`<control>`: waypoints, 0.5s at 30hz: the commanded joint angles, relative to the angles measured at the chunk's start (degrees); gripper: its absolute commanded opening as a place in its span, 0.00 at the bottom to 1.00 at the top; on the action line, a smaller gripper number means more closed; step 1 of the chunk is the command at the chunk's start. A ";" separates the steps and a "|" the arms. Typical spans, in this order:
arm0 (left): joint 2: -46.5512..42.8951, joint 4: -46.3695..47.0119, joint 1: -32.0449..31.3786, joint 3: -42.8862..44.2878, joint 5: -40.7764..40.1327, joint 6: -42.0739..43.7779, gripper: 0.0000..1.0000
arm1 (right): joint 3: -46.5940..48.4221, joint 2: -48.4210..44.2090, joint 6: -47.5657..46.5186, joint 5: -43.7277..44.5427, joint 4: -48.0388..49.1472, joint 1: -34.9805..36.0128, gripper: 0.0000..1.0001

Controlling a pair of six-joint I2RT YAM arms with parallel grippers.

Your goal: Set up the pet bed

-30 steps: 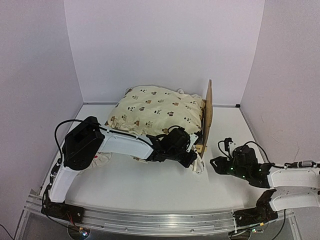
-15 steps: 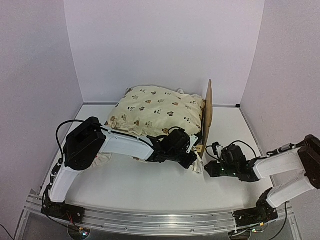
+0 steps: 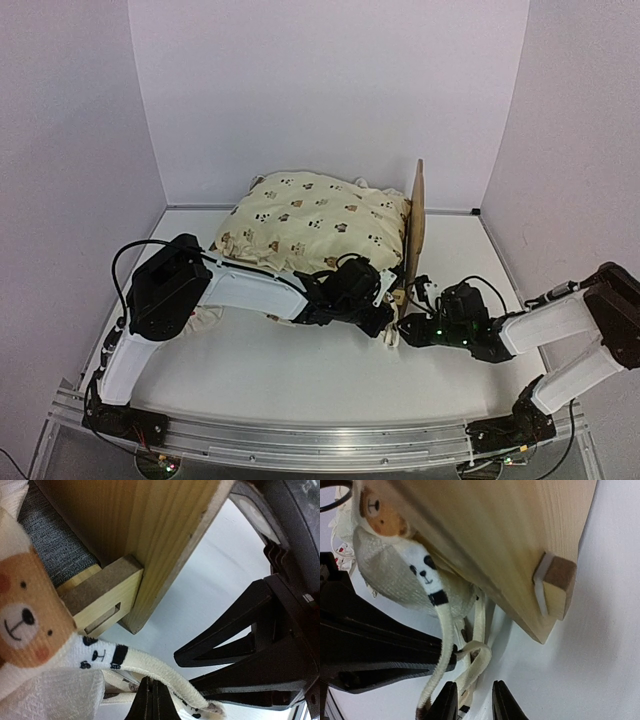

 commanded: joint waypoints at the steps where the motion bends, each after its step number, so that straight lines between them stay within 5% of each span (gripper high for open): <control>1: -0.85 2.78 0.29 0.12 1.34 -0.16 0.00 | 0.21 0.77 1.39 -1.65 5.01 -0.04 0.29; 15: -2.40 4.18 0.28 -1.75 2.29 -1.25 0.00 | -0.09 6.03 5.26 -2.14 9.84 -0.04 0.34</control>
